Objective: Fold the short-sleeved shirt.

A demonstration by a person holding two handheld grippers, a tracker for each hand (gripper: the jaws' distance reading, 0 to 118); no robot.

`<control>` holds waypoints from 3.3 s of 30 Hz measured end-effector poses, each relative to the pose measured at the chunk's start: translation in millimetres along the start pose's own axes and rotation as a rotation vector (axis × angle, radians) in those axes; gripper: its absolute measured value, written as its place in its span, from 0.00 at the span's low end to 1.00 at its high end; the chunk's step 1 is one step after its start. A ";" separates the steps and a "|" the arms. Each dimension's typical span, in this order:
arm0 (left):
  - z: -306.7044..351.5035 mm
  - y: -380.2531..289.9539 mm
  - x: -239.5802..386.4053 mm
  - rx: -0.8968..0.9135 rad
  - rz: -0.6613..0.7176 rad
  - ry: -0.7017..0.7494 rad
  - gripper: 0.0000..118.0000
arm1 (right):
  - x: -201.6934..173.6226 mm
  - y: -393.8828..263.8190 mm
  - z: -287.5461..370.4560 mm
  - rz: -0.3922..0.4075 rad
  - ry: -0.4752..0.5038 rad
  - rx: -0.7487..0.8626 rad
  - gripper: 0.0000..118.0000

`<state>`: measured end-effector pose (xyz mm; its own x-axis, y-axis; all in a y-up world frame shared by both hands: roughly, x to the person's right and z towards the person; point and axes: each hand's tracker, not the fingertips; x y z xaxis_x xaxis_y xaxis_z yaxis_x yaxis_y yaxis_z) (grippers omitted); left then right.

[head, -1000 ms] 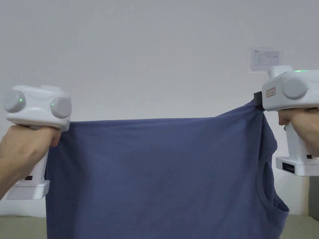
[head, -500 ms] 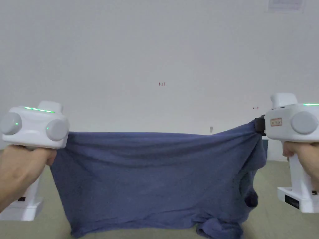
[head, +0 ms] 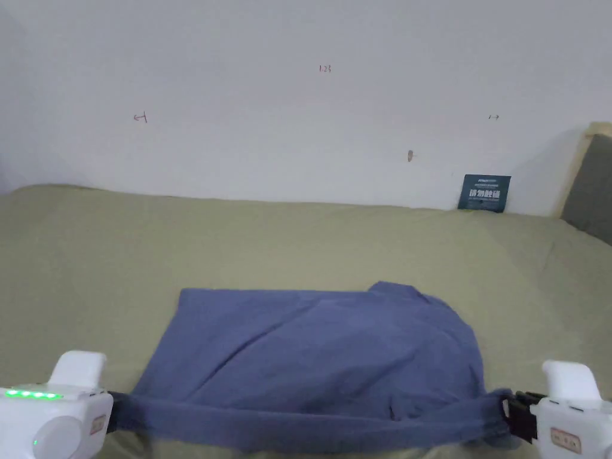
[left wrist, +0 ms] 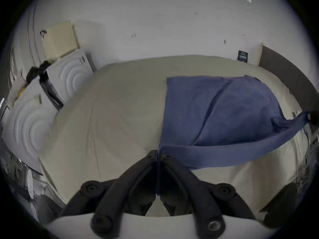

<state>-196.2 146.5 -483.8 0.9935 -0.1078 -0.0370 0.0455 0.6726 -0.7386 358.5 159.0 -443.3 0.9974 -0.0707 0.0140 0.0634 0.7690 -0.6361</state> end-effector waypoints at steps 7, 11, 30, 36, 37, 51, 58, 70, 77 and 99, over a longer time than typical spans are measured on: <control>36.4 -58.8 -18.9 -0.019 0.044 -0.018 0.00 | 4.5 -73.6 45.4 -0.014 0.013 -0.052 0.02; 41.7 -70.5 -23.1 -0.018 0.043 -0.020 0.00 | 7.7 -87.3 60.1 -0.045 0.020 -0.048 0.02; 33.1 -114.1 -13.9 -0.016 0.169 -0.061 0.95 | 13.2 -96.0 52.3 -0.094 -0.049 -0.040 0.92; 61.1 -95.7 -26.4 0.055 0.157 -0.055 0.44 | 1.8 -98.5 63.8 -0.007 -0.071 0.021 0.16; 67.0 -87.6 -24.7 0.057 0.141 -0.052 0.05 | 0.1 -100.5 64.5 -0.006 -0.084 0.025 0.02; 29.9 -104.0 -37.5 -0.107 0.163 -0.098 0.93 | 1.3 -113.2 62.8 -0.047 -0.060 -0.061 0.01; 3.3 -103.2 -26.1 -0.191 0.103 -0.102 0.23 | 2.7 -120.3 54.6 -0.035 -0.048 -0.104 0.02; 8.4 -100.4 -16.6 -0.212 0.083 -0.096 0.01 | 6.9 -126.4 17.5 -0.001 0.012 -0.216 0.84; 7.6 -92.6 -20.2 -0.222 0.072 -0.099 0.01 | 20.2 -122.5 20.5 -0.005 0.021 -0.223 0.04; -110.0 108.2 -8.8 -0.129 0.020 -0.145 0.01 | 16.9 80.6 -117.6 0.091 -0.017 -0.163 0.04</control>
<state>-211.5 139.7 -637.4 0.9991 0.0173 0.0380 0.0213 0.5734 -0.8190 376.5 145.1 -585.1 0.9993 0.0058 -0.0373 -0.0319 0.6583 -0.7521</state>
